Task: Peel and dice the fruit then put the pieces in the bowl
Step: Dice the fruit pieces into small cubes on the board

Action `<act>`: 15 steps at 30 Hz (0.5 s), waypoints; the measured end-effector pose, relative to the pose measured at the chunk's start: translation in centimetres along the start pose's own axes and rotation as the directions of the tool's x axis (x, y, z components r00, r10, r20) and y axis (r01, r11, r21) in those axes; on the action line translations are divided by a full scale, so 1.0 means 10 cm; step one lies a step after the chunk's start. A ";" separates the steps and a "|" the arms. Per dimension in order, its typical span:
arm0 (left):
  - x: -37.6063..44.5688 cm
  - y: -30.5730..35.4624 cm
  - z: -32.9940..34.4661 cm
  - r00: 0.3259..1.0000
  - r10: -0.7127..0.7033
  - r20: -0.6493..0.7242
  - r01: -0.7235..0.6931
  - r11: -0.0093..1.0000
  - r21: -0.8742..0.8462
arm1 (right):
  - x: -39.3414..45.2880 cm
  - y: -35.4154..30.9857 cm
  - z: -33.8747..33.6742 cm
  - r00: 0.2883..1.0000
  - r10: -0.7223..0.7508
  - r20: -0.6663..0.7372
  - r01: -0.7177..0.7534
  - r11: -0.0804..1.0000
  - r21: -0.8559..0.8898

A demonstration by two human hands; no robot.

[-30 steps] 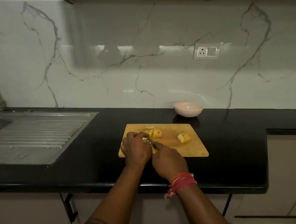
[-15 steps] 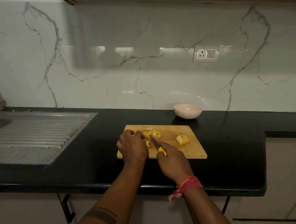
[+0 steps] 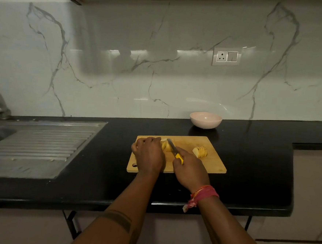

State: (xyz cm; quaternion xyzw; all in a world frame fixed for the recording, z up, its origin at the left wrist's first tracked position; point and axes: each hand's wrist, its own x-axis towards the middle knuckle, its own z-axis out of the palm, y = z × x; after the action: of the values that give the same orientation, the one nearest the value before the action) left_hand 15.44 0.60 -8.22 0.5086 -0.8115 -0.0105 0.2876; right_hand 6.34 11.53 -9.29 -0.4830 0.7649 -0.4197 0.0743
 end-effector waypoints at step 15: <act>0.44 0.00 0.01 0.946 -0.023 0.323 0.001 0.998 0.066 | 0.10 0.11 -0.01 0.997 0.023 -0.073 -0.012 0.990 0.141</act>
State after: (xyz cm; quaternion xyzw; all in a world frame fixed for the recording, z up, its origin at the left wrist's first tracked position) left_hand 14.01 -3.05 -6.33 0.5140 -0.8444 -0.0695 0.1338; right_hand 5.00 10.97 -9.66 -0.4539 0.7399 -0.4895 0.0831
